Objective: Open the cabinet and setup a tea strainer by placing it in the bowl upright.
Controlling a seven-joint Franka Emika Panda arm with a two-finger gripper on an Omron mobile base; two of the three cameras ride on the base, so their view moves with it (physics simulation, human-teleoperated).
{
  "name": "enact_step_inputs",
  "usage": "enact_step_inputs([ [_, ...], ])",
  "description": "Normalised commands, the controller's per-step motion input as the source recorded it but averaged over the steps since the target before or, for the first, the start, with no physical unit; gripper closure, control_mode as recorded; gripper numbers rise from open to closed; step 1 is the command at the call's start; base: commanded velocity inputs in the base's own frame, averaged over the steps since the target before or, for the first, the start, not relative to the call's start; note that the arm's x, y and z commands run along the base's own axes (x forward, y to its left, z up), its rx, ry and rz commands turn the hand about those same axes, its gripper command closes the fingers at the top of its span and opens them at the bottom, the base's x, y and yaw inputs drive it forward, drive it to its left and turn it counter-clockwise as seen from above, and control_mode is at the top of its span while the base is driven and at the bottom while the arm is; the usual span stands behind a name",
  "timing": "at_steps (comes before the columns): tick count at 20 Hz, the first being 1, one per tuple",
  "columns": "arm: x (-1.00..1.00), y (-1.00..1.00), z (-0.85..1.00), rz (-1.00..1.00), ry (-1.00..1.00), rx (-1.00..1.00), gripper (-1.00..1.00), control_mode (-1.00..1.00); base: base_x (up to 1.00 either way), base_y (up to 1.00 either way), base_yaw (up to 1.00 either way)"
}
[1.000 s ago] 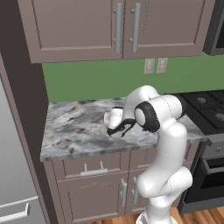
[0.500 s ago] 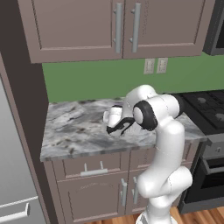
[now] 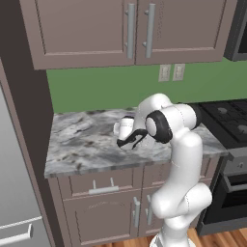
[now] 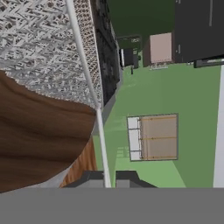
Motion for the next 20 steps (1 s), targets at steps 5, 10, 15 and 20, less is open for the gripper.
enact_step_inputs([
  [5,0.00,0.00,0.00,0.00,0.00,0.00,-1.00,-1.00,0.00,0.00,0.00],
  [10,0.01,0.00,0.00,0.00,0.00,0.00,-1.00,-1.00,0.00,0.00,0.00],
  [15,0.00,0.00,0.00,0.00,0.00,0.00,-1.00,-1.00,0.00,0.00,0.00],
  [20,0.00,0.00,0.00,0.00,0.00,0.00,-1.00,-1.00,0.00,0.00,0.00],
])
